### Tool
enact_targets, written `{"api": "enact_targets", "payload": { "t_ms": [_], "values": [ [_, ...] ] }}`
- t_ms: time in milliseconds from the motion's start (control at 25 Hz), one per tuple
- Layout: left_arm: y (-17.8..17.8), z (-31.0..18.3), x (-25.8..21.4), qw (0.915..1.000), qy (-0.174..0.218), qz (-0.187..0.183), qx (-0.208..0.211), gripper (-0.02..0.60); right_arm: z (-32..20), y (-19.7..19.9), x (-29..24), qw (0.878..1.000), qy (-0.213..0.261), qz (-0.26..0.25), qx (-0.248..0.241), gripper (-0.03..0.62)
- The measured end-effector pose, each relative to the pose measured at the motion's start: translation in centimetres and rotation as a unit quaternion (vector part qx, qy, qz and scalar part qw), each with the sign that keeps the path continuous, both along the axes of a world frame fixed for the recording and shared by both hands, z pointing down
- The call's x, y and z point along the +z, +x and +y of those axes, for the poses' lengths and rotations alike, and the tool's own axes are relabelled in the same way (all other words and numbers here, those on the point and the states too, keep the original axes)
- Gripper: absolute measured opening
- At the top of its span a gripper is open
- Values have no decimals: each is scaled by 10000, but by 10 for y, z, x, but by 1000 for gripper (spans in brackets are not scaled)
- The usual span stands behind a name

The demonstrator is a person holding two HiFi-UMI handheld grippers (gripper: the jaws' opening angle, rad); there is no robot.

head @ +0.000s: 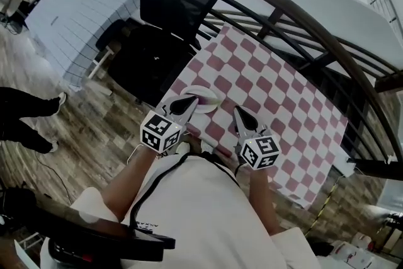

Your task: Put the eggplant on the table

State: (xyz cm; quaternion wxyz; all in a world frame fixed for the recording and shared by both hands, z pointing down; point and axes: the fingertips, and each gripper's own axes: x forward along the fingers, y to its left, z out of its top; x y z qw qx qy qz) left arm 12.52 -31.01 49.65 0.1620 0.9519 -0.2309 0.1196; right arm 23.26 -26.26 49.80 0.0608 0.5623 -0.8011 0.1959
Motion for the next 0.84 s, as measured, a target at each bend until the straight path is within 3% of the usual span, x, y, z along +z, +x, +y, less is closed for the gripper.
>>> {"api": "enact_targets", "payload": {
  "t_ms": [840],
  "values": [
    [3,-4,7,10000,-50,-25,-52,5,-4,14,4,9998,-37,202,67,6]
  ]
}}
